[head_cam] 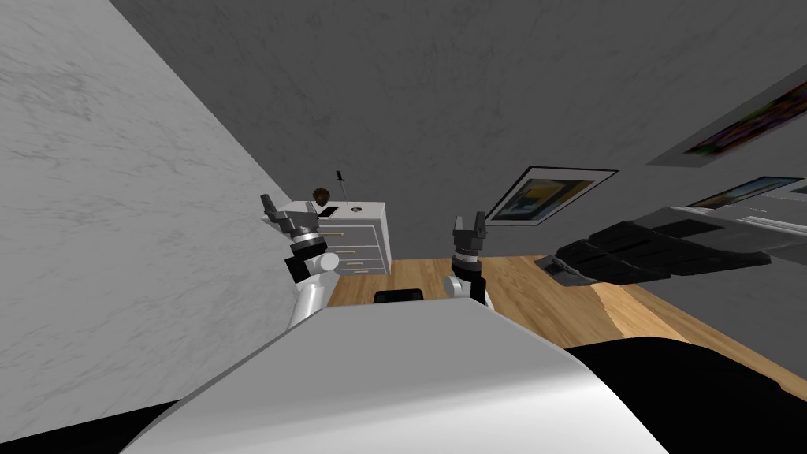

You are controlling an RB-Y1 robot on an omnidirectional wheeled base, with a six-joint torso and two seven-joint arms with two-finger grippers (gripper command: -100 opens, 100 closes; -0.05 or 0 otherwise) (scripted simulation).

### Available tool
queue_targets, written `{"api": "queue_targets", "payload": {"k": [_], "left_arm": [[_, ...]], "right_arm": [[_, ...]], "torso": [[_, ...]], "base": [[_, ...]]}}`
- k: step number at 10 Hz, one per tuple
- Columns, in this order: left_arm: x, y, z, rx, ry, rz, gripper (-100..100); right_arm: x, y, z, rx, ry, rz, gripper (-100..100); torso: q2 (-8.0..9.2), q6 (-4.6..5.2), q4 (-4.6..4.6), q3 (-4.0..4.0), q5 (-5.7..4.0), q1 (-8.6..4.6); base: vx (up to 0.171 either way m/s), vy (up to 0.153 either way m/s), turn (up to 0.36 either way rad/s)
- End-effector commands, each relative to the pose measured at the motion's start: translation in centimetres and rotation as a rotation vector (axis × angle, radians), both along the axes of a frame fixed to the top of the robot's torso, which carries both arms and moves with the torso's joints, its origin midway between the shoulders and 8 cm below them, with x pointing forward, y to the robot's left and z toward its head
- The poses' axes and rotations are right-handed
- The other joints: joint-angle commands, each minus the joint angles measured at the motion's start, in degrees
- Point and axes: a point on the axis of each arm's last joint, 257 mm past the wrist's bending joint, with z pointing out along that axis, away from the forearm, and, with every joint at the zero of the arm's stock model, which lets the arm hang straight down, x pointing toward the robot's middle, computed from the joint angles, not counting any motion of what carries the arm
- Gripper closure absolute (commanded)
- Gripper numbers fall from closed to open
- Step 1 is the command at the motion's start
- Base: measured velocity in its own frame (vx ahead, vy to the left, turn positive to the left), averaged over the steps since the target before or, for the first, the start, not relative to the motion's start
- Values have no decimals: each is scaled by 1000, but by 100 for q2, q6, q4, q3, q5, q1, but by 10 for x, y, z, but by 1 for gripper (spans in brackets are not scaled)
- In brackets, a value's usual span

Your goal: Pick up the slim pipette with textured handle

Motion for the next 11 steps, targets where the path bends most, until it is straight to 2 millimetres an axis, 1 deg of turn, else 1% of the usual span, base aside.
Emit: {"api": "queue_targets", "payload": {"k": [1,3,4,5,6,7,8,9,10,11], "left_arm": [[1,7,2,-20,-12,10,-100],[9,34,5,-77,-42,59,-100],[12,35,7,-101,-55,47,-100],[16,49,5,-131,-62,76,-100],[17,49,8,-144,-74,66,-100],[22,63,6,-181,-83,93,-100],[23,63,9,-188,-92,86,-100],[28,77,7,-230,-101,111,-100],[28,77,9,-235,-108,106,-100],[33,91,4,-278,-111,132,-100]], "right_arm": [[0,0,0,0,0,0,0],[0,0,0,0,0,0,0],[0,0,0,0,0,0,0],[0,0,0,0,0,0,0],[0,0,0,0,0,0,0],[0,0,0,0,0,0,0],[0,0,0,0,0,0,0],[0,0,0,0,0,0,0],[0,0,0,0,0,0,0],[0,0,0,0,0,0,0]], "torso": [[0,0,0,0,0,0],[-4,-1,-1,-2,0,2],[-1,0,-1,-1,-3,-14],[3,-3,0,2,-3,-10],[3,-1,1,2,-2,-7],[0,-3,0,0,0,7],[-4,-2,-1,-2,2,9],[-8,-3,-2,-4,2,14],[-11,-2,-3,-6,2,9],[-13,-4,-3,-7,2,14]], "base": [[-39,-83,-37],[-40,-111,-108],[-54,-119,-30],[-53,-106,-66],[-36,-70,-34],[-28,-69,-68],[-17,-57,-38],[-9,-75,-67],[-3,-60,-32],[0,-60,-65]]}}
